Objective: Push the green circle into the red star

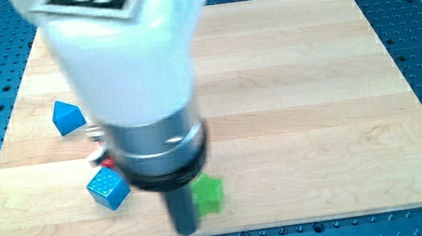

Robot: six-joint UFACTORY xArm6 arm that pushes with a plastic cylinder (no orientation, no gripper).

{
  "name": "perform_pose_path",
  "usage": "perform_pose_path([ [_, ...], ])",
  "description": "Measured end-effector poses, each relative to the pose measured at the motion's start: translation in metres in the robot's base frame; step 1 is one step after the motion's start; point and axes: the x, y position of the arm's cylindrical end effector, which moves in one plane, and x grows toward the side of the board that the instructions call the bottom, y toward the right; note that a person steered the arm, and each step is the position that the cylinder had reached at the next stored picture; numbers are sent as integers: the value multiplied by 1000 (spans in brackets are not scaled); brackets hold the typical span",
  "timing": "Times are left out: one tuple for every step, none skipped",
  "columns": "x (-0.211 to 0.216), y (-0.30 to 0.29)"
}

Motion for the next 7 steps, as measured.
perform_pose_path([
  [-30,44],
  [-47,19],
  [-41,-11],
  [-55,-22],
  [-79,-22],
  [-88,-27],
  [-88,-37],
])
